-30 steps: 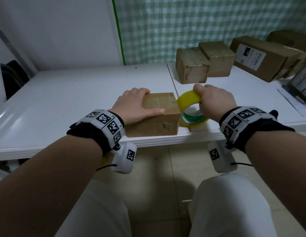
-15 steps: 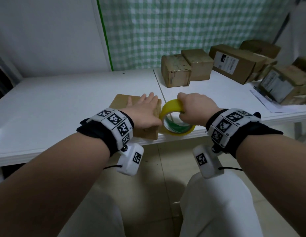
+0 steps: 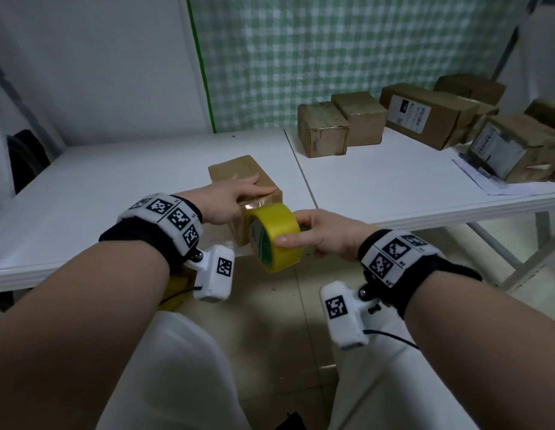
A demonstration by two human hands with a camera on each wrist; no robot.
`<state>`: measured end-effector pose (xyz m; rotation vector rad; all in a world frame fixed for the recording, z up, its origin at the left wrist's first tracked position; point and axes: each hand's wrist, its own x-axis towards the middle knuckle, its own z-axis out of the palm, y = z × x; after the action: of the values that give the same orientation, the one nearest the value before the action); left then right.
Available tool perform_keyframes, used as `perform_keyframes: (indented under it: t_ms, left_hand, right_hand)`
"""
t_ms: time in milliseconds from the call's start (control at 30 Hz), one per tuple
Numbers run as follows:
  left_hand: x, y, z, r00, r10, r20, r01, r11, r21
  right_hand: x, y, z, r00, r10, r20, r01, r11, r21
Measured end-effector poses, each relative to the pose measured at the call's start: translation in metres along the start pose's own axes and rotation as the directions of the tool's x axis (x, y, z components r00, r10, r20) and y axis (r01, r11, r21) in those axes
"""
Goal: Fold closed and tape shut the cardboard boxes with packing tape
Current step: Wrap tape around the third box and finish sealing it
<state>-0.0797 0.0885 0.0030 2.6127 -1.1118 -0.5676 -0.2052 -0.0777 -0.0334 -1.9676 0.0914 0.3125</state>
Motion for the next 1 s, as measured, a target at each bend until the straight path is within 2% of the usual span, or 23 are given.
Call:
perform_keyframes:
  t_ms: [167, 233, 500, 633, 1000]
  left_hand:
    - [-0.004, -0.002, 0.002, 0.991, -0.044, -0.125, 0.018, 0.979, -0.202]
    - [0.002, 0.001, 0.005, 0.994, -0.051, -0.102, 0.036, 0.99, -0.138]
    - [0.013, -0.014, 0.021, 0.987, -0.02, -0.161, 0.024, 0.999, 0.027]
    - [0.018, -0.019, 0.021, 0.982, 0.004, -0.187, 0.004, 0.999, 0.043]
    - [0.021, -0.021, 0.029, 0.959, 0.021, -0.283, -0.007, 0.999, 0.048]
  right_hand:
    - [0.003, 0.007, 0.015, 0.999, -0.01, 0.038, 0.003, 0.983, 0.184]
    - [0.003, 0.009, 0.018, 0.999, -0.018, 0.043, 0.009, 0.976, 0.216]
    - [0.008, 0.013, 0.02, 0.999, -0.03, -0.023, 0.033, 0.989, 0.145]
    - [0.007, 0.024, 0.026, 0.998, 0.061, -0.01, -0.061, 0.998, 0.035]
    - [0.027, 0.027, 0.038, 0.972, 0.233, -0.007, -0.232, 0.97, 0.066]
